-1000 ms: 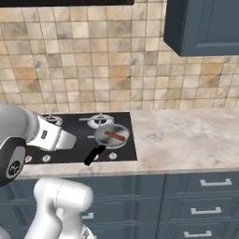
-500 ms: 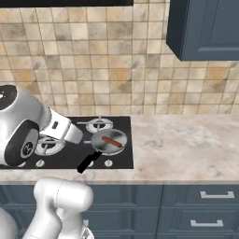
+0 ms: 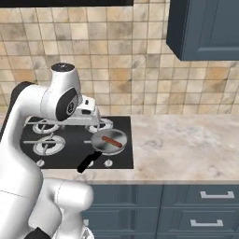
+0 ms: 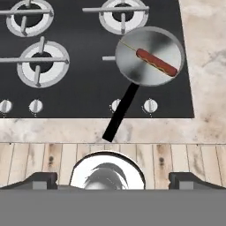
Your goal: Place the cold items (apple and corn) from the fridge in one tupperware on the dining counter. Place the warm items (hot dog and kebab skewer) in the stove area in another tupperware.
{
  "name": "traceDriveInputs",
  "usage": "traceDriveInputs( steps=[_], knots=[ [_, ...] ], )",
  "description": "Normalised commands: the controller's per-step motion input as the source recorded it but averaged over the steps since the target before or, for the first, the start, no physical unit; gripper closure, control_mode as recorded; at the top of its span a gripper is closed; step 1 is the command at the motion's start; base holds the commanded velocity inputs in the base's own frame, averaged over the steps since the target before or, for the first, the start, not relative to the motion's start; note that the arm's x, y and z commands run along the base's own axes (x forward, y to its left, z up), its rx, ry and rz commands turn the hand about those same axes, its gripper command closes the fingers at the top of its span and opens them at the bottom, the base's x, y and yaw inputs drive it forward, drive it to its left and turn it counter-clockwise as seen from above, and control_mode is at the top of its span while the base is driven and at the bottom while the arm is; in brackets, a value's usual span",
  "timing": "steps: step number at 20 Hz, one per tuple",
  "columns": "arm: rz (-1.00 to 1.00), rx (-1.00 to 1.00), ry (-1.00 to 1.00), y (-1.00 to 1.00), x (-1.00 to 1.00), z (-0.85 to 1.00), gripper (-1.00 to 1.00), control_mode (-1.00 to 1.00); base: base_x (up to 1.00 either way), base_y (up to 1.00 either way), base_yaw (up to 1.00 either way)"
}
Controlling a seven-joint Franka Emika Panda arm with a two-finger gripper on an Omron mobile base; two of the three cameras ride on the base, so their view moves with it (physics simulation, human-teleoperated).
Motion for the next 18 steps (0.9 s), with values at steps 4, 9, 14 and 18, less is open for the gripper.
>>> traceDriveInputs(
  steps=[4,9,14,18],
  knots=[
    [0.64,-0.18,0.05,-0.01,0.42,-0.75,-1.0,-1.0,0.0,0.0,0.0],
    [0.2,-0.19,-0.01,-0.05,0.14,-0.47,-1.0,-1.0,0.0,0.0,0.0],
    [-0.01,-0.3,0.0,0.0,0.77,-0.71,-1.0,-1.0,0.0,0.0,0.0],
    [-0.15,-0.2,0.09,0.0,0.79,-0.4,-1.0,-1.0,0.0,0.0,0.0]
  ],
)
